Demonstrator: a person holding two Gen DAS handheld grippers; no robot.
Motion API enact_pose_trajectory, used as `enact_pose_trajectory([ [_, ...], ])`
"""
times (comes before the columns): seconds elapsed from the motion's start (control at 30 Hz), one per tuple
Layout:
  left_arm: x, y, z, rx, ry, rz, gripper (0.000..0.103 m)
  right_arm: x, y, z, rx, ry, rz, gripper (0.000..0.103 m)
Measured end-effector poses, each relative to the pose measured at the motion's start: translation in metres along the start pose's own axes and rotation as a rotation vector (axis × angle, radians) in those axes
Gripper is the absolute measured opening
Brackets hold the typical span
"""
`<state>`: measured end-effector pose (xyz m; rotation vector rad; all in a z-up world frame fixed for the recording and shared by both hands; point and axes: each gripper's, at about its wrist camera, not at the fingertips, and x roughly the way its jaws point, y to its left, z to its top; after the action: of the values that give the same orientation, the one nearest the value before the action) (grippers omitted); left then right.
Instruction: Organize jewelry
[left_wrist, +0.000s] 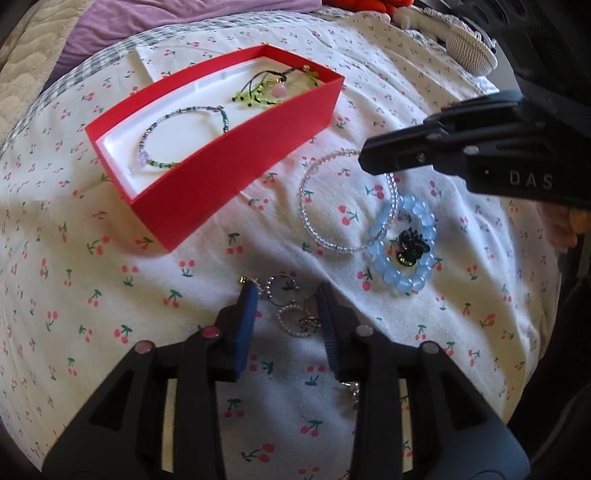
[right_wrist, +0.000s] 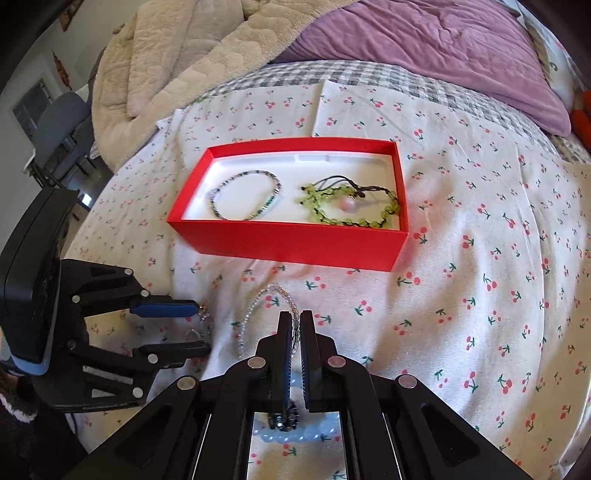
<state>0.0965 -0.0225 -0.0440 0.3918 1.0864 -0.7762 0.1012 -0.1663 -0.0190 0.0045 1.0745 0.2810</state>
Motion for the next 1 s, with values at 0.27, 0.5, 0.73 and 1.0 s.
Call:
enact_pose_trajectory([
  [0.27,-0.004,-0.007,0.007,-0.018,-0.011,-0.002,0.038,-0.001,-0.008,0.002,0.017,-0.002,-0.024,0.004],
  [0.5,-0.003,-0.039,0.024,-0.01,-0.034,-0.108,0.038,-0.017,-0.029,0.003,0.078,-0.025,-0.082,0.004],
  [0.73,0.025,-0.062,0.03,-0.01,0.035,-0.056,0.037,-0.021,-0.068,-0.015,0.164,0.046,-0.144,0.005],
  [1.0,0.03,-0.078,0.035,-0.032,0.034,0.005,0.021,-0.022,-0.106,-0.029,0.311,0.076,-0.031,0.02],
])
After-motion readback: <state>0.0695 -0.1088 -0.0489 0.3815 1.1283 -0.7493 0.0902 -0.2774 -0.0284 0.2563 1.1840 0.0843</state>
